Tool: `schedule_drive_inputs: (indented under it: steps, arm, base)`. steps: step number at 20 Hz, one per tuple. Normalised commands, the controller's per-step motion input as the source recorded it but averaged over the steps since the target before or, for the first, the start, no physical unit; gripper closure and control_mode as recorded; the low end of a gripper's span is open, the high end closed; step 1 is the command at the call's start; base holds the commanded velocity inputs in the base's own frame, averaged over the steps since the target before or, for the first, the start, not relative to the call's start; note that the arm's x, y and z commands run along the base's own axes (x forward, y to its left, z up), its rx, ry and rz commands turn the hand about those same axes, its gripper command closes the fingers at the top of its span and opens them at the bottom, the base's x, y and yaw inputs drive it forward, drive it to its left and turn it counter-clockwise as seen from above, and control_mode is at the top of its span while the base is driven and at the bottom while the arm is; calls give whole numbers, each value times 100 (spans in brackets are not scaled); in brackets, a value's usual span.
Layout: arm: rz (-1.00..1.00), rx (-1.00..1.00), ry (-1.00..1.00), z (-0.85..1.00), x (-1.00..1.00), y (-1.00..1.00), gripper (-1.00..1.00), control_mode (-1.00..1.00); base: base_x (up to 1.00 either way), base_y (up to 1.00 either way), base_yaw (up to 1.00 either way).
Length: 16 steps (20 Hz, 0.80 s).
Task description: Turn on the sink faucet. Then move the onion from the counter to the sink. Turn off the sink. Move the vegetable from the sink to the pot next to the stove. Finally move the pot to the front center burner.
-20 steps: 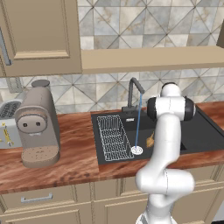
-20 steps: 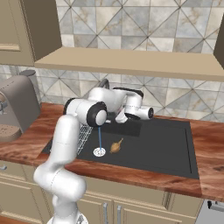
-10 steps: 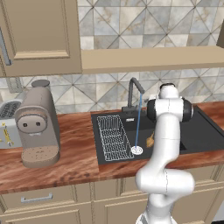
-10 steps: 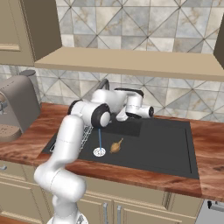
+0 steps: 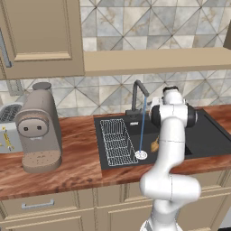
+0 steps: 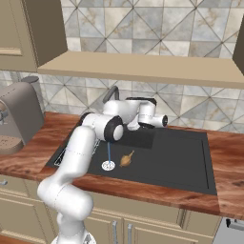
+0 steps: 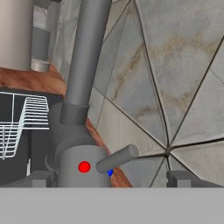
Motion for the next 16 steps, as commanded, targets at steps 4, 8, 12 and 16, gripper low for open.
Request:
schedule_drive_inputs:
  steps: [4, 8, 12, 16]
  arm:
    - [0, 3, 3, -4, 21, 0, -100, -100]
    - [0, 2, 2, 0, 12, 5, -100, -100]
    - [0, 0, 1, 0, 0, 23, -100, -100]
    - [0, 0, 2, 0, 0, 37, -100, -100]
  base:
    - [0, 0, 0]
    - [0, 0, 0]
    - [0, 0, 0]
    - [0, 0, 0]
